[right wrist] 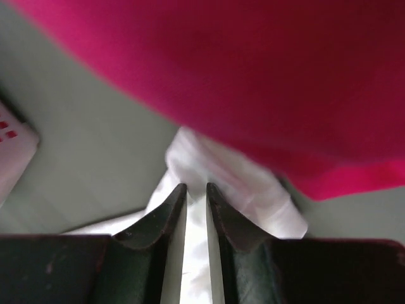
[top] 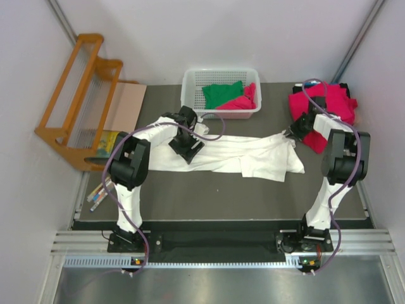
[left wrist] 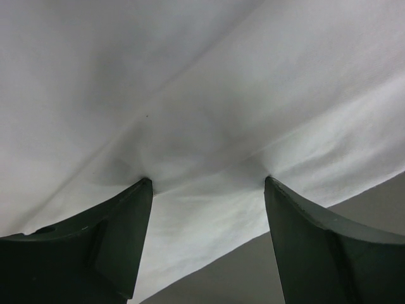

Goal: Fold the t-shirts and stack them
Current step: Fold the tshirt

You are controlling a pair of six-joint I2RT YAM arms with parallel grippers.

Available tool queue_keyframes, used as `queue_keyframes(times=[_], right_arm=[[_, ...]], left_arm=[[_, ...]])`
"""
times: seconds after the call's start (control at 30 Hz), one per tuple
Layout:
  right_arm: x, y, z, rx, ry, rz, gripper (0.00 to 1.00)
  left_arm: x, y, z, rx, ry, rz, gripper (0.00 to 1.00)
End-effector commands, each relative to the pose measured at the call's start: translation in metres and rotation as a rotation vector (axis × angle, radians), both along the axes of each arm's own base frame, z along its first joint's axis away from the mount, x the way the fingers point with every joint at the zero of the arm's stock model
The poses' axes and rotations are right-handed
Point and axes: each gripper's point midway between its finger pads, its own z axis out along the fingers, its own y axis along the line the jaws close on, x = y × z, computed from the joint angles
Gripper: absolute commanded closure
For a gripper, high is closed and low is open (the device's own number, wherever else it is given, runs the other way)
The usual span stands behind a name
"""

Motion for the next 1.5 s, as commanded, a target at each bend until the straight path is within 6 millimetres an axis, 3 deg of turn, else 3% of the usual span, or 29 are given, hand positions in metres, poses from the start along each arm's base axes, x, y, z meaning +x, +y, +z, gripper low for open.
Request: queue_keyframes(times=[0.0,0.1,0.2,0.37,0.43,0.53,0.57,0.63,0.8,0.9,1.03,1.17,1.27,1.3,1.47], right_arm=[[0.018,-0.004,0.008,0.032,-0.038,-0.020,0.82],[0.013,-0.008,0.023,-0.032,-0.058,0.005,0.73],[0.006,-0.015,0.054,-0.156,-0.106,0.023,0.61],[-0.007,-0.023,0.129,-0.302,-0.255,0.016,0.55],[-0.013,-0.015,0.160,-0.342,-0.328,0.041,0.54],[-0.023,0.010,0.179,-0.331,-0.390,0.114,0.53],[-0.029,0.031,0.176,-0.308,-0.382,0.174,0.52],[-0.041,0.053,0.158,-0.259,-0.336,0.252,0.52],[-0.064,0.063,0.094,-0.203,-0.201,0.284,0.51],[-0.068,0.070,0.078,-0.188,-0.173,0.300,0.51],[-0.068,0.078,0.075,-0.183,-0.164,0.316,0.51],[-0.067,0.089,0.075,-0.157,-0.169,0.345,0.51],[-0.070,0.116,0.070,-0.114,-0.153,0.432,0.51],[-0.069,0.136,0.069,-0.109,-0.145,0.486,0.51],[-0.081,0.195,0.053,-0.080,-0.093,0.636,0.51]], left_arm=[[-0.003,0.006,0.007,0.011,-0.032,0.001,0.24],[-0.006,0.008,0.005,0.015,-0.031,0.000,0.24],[-0.006,0.007,0.006,0.008,-0.033,0.003,0.24],[-0.004,0.004,0.010,-0.012,-0.042,0.014,0.24],[-0.003,0.003,0.012,-0.015,-0.050,0.022,0.24],[0.000,0.003,0.015,-0.017,-0.068,0.041,0.23],[0.002,0.004,0.017,-0.015,-0.077,0.050,0.23],[0.007,0.004,0.022,-0.028,-0.094,0.084,0.23],[0.035,0.013,0.041,-0.088,-0.119,0.204,0.22],[0.050,0.017,0.055,-0.095,-0.134,0.233,0.22],[0.060,0.019,0.069,-0.085,-0.179,0.226,0.22],[0.060,0.026,0.066,-0.074,-0.180,0.235,0.21],[0.054,0.034,0.068,-0.092,-0.156,0.253,0.23],[0.051,0.036,0.070,-0.100,-0.150,0.254,0.23],[0.023,0.047,0.079,-0.113,-0.111,0.213,0.25]])
